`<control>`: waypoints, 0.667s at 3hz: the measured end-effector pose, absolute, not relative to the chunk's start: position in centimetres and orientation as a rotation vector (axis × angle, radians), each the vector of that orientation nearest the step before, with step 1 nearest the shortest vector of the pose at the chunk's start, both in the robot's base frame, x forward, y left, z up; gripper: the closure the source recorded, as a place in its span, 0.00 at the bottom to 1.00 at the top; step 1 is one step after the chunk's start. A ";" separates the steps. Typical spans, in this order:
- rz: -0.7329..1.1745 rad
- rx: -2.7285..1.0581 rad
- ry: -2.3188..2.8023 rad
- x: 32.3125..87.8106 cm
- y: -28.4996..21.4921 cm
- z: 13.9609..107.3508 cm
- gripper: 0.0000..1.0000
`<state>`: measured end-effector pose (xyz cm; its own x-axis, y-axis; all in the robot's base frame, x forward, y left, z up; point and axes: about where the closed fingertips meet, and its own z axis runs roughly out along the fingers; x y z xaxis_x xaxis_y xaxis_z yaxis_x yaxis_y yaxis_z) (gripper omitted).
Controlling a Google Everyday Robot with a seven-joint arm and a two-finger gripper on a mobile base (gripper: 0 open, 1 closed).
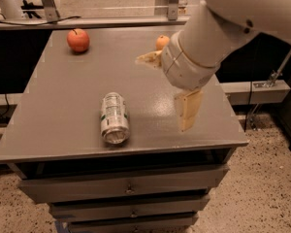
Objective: Place 7up can upright
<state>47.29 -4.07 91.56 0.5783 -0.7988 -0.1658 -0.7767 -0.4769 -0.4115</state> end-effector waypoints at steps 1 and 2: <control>-0.100 -2.426 1.149 47.2 -3.9 91.7 0.00; -0.100 -2.428 1.146 47.2 -3.9 91.8 0.00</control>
Offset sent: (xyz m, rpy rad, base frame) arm -0.0014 0.0028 0.0044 -0.0248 -0.0366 0.0986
